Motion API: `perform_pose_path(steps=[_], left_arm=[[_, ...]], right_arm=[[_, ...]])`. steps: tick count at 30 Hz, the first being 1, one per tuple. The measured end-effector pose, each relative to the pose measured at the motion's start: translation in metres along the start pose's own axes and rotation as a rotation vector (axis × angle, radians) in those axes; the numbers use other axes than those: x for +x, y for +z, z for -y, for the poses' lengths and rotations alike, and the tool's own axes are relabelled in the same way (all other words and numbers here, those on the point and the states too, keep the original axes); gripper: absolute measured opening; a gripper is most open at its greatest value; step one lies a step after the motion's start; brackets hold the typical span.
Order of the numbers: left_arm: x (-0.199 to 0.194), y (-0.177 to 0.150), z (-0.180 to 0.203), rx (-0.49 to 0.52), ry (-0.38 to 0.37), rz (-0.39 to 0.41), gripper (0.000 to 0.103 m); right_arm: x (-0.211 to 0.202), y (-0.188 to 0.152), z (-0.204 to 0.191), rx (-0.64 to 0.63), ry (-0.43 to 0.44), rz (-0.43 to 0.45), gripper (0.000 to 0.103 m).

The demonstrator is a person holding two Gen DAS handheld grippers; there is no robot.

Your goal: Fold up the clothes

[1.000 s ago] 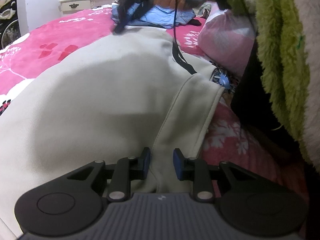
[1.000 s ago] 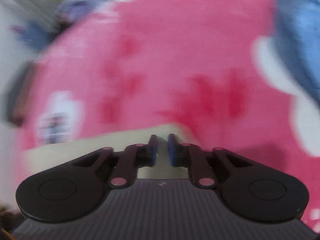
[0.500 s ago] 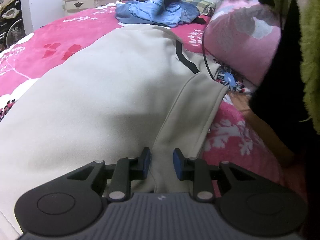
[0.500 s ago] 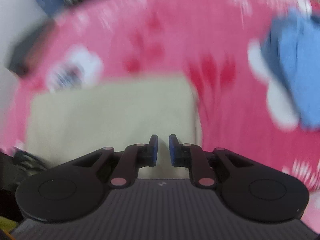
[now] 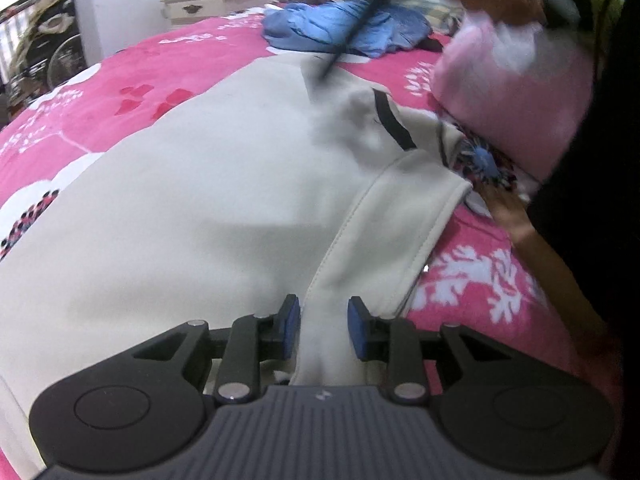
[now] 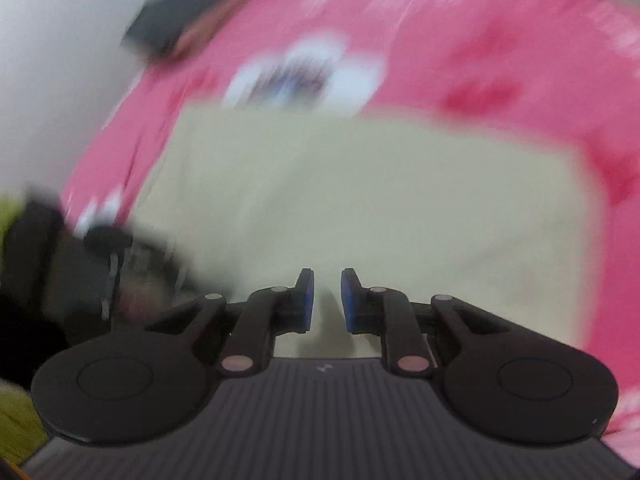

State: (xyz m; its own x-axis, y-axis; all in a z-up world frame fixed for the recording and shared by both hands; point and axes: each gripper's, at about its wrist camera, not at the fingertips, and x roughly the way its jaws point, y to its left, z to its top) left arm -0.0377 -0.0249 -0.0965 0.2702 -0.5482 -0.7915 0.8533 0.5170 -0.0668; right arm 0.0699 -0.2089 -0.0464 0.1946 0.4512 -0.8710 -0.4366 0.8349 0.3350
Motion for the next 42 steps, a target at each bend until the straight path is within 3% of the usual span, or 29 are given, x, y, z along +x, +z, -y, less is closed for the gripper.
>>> perform_pose_path(steps=[2,5,7,9,12,14,16,17,19,22,25,27,29,30,31,33,37,42], left_arm=[[-0.010,-0.002,0.001,-0.027,0.020,0.017,0.028],[-0.039,-0.005,-0.006,-0.100,0.029,0.071,0.028],[-0.066,-0.004,-0.020,-0.151,0.046,0.136,0.028],[-0.085,0.000,-0.042,-0.187,0.111,0.186,0.029],[-0.091,0.003,-0.090,-0.289,0.269,0.217,0.029],[-0.082,-0.004,-0.127,-0.382,0.372,0.195,0.029],[-0.064,-0.022,-0.158,-0.464,0.423,0.102,0.028],[-0.054,-0.032,-0.172,-0.496,0.438,0.056,0.020],[-0.052,-0.044,-0.178,-0.521,0.412,0.081,0.020],[-0.064,-0.028,-0.176,-0.512,0.415,0.109,0.022],[-0.078,-0.009,-0.175,-0.452,0.427,0.202,0.031],[-0.074,-0.006,-0.184,-0.434,0.461,0.188,0.033],[-0.055,-0.013,-0.206,-0.465,0.493,0.126,0.033],[-0.043,-0.023,-0.217,-0.481,0.513,0.081,0.042],[-0.035,-0.035,-0.228,-0.517,0.505,0.062,0.047],[-0.042,-0.040,-0.240,-0.626,0.462,0.098,0.049],[-0.071,-0.021,-0.224,-0.627,0.502,0.170,0.040],[-0.098,-0.002,-0.173,-0.522,0.422,0.218,0.040]], right_arm=[[0.040,-0.019,-0.008,-0.063,-0.043,-0.087,0.013],[0.036,-0.022,-0.011,-0.096,-0.052,-0.068,0.014],[0.035,-0.015,0.001,-0.019,-0.023,-0.085,0.014],[0.038,-0.015,0.007,0.030,0.002,-0.087,0.014],[0.042,-0.014,0.011,0.046,0.013,-0.090,0.014],[0.041,-0.013,0.010,0.052,0.009,-0.091,0.015],[0.042,-0.012,0.010,0.051,0.010,-0.089,0.015],[0.041,-0.015,0.009,0.052,0.013,-0.086,0.014],[0.040,-0.022,0.009,0.057,0.019,-0.081,0.014],[0.040,-0.022,0.011,0.063,0.030,-0.083,0.014],[0.041,-0.023,0.014,0.081,0.048,-0.088,0.014],[0.037,-0.028,0.016,0.099,0.062,-0.091,0.015],[0.039,-0.029,0.017,0.109,0.073,-0.091,0.015],[0.039,-0.029,0.017,0.113,0.077,-0.089,0.015],[0.036,-0.029,0.019,0.115,0.078,-0.086,0.015],[0.032,-0.031,0.021,0.112,0.075,-0.081,0.014],[0.028,-0.032,0.014,0.081,0.059,-0.071,0.015],[0.006,-0.035,-0.006,-0.040,0.107,-0.031,0.017]])
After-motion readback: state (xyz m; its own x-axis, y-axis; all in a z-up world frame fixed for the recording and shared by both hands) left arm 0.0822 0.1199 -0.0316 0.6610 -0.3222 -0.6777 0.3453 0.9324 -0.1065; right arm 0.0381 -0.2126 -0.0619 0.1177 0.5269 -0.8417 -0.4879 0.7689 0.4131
